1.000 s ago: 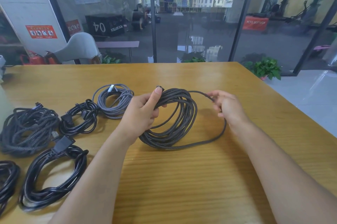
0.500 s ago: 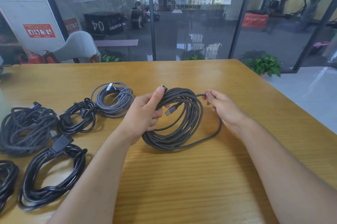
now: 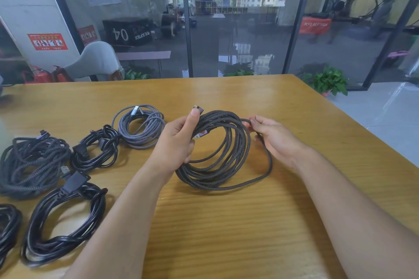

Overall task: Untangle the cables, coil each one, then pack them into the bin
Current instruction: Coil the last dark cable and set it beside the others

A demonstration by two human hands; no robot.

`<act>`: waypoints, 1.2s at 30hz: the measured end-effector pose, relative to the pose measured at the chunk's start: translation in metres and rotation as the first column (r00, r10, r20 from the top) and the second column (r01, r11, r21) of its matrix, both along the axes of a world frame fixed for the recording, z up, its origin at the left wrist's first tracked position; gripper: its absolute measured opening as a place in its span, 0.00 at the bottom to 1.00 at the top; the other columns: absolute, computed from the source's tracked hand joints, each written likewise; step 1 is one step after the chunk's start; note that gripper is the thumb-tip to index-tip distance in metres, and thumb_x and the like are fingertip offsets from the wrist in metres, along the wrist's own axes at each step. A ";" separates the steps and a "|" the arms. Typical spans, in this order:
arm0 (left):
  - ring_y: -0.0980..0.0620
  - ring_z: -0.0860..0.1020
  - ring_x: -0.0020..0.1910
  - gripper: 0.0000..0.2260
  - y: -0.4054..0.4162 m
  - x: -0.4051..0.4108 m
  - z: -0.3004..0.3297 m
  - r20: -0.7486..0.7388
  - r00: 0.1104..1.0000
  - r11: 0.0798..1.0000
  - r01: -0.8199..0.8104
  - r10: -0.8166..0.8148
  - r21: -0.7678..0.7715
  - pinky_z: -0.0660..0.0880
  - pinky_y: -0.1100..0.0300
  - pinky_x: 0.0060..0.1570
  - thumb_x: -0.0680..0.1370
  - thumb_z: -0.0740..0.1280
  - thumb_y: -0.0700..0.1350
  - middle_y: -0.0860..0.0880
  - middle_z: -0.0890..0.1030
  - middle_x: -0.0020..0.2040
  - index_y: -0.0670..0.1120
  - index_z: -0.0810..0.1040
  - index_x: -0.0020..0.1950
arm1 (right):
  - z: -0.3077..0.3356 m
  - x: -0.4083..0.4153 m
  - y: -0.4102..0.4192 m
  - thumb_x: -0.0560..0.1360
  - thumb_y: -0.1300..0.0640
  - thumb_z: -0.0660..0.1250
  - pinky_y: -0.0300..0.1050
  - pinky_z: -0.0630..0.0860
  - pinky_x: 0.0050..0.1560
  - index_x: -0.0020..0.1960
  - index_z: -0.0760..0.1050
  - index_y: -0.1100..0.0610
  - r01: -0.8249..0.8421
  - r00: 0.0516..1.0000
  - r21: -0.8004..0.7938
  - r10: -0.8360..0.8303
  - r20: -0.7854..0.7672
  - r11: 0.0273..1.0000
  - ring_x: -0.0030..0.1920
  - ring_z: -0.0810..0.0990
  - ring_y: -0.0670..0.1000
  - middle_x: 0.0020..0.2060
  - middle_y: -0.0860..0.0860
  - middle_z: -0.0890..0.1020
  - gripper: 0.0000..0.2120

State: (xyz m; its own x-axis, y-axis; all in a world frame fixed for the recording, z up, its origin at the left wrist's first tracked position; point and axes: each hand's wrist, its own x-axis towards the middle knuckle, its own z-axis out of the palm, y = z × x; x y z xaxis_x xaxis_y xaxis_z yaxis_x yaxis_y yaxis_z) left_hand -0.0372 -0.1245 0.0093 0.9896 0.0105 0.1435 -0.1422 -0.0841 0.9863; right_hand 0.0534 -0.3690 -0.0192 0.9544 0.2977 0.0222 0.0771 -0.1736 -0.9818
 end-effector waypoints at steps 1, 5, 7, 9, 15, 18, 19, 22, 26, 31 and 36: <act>0.49 0.58 0.28 0.24 0.000 0.000 0.000 -0.003 1.000 1.000 -0.001 0.001 0.003 0.62 0.58 0.26 0.79 0.60 0.71 0.45 0.78 0.47 0.55 0.83 0.57 | 0.000 0.000 0.000 0.87 0.55 0.58 0.51 0.64 0.56 0.60 0.79 0.62 -0.002 1.000 0.003 0.002 -0.001 1.000 0.53 0.76 0.48 0.50 0.48 0.81 0.14; 0.49 0.59 0.26 0.23 -0.002 -0.001 0.003 0.016 1.000 1.000 -0.016 0.016 0.020 0.61 0.59 0.26 0.84 0.56 0.63 0.49 0.87 0.51 0.49 0.83 0.59 | 0.001 -0.003 0.003 0.87 0.54 0.59 0.48 0.68 0.54 0.59 0.82 0.56 0.009 0.999 -0.018 -0.009 0.038 1.000 0.51 0.77 0.46 0.50 0.47 0.82 0.13; 0.49 0.59 0.26 0.23 -0.003 -0.002 0.002 0.017 0.999 0.999 -0.032 0.031 0.015 0.60 0.58 0.27 0.84 0.56 0.62 0.48 0.87 0.50 0.49 0.83 0.58 | 0.003 -0.003 0.003 0.86 0.55 0.61 0.44 0.71 0.51 0.59 0.82 0.49 0.032 0.996 -0.058 -0.027 0.089 0.998 0.46 0.76 0.46 0.46 0.47 0.81 0.11; 0.49 0.59 0.26 0.23 -0.003 -0.001 0.001 0.014 0.999 0.999 -0.047 0.046 0.005 0.60 0.57 0.28 0.84 0.56 0.63 0.47 0.87 0.49 0.48 0.83 0.57 | 0.004 -0.002 0.002 0.86 0.57 0.62 0.43 0.72 0.48 0.59 0.82 0.46 0.097 0.986 -0.091 -0.083 0.147 0.991 0.43 0.75 0.47 0.45 0.48 0.79 0.11; 0.50 0.60 0.25 0.22 -0.002 -0.002 0.004 0.008 0.999 0.999 -0.039 0.039 -0.008 0.57 0.55 0.27 0.82 0.57 0.66 0.41 0.71 0.33 0.56 0.85 0.41 | 0.002 0.002 -0.005 0.85 0.62 0.61 0.47 0.81 0.37 0.57 0.76 0.51 0.377 0.906 -0.236 -0.304 0.295 0.896 0.38 0.82 0.48 0.49 0.51 0.83 0.08; 0.50 0.57 0.28 0.23 0.000 -0.003 0.005 -0.008 0.999 0.998 -0.051 0.051 -0.038 0.52 0.48 0.31 0.80 0.59 0.67 0.45 0.61 0.32 0.55 0.83 0.39 | -0.002 0.008 -0.012 0.84 0.62 0.64 0.50 0.80 0.43 0.54 0.76 0.48 0.447 0.878 -0.315 -0.343 0.334 0.837 0.45 0.83 0.51 0.52 0.52 0.82 0.09; 0.51 0.57 0.28 0.24 0.001 -0.002 0.004 -0.007 0.998 0.996 -0.070 0.070 -0.046 0.52 0.48 0.32 0.81 0.59 0.67 0.47 0.61 0.31 0.50 0.82 0.42 | -0.002 0.007 -0.014 0.83 0.60 0.66 0.46 0.77 0.48 0.55 0.77 0.47 0.454 0.870 -0.391 -0.304 0.389 0.801 0.51 0.82 0.50 0.54 0.50 0.81 0.08; 0.51 0.57 0.29 0.29 0.006 0.002 0.002 0.014 0.986 0.985 -0.163 0.164 -0.051 0.52 0.49 0.31 0.82 0.60 0.65 0.49 0.61 0.31 0.37 0.76 0.49 | 0.009 -0.003 -0.015 0.76 0.52 0.76 0.37 0.69 0.52 0.51 0.81 0.45 0.297 0.877 -0.413 -0.075 0.474 0.861 0.50 0.76 0.41 0.50 0.44 0.78 0.06; 0.53 0.58 0.28 0.21 0.013 0.002 0.004 0.025 0.969 0.960 -0.242 0.248 -0.143 0.53 0.55 0.28 0.83 0.60 0.64 0.51 0.60 0.31 0.46 0.75 0.51 | 0.022 -0.024 -0.010 0.67 0.39 0.80 0.37 0.71 0.56 0.50 0.84 0.41 -0.296 0.893 -0.578 0.435 0.114 0.760 0.51 0.75 0.42 0.49 0.42 0.80 0.14; 0.53 0.57 0.26 0.20 0.016 0.001 0.008 -0.007 0.972 0.955 -0.234 0.237 -0.179 0.54 0.58 0.25 0.83 0.60 0.63 0.52 0.62 0.29 0.47 0.74 0.46 | 0.016 -0.020 -0.015 0.73 0.46 0.79 0.36 0.70 0.46 0.43 0.83 0.45 -0.257 0.909 -0.722 0.415 0.046 0.642 0.44 0.72 0.43 0.44 0.43 0.77 0.06; 0.51 0.55 0.28 0.24 0.009 -0.001 0.007 -0.023 0.995 0.987 -0.098 0.095 -0.124 0.51 0.52 0.29 0.82 0.60 0.65 0.50 0.61 0.30 0.44 0.75 0.49 | 0.018 -0.012 -0.029 0.62 0.21 0.65 0.49 0.69 0.56 0.40 0.79 0.46 0.133 0.942 -0.831 0.190 0.275 0.540 0.51 0.75 0.45 0.46 0.42 0.78 0.28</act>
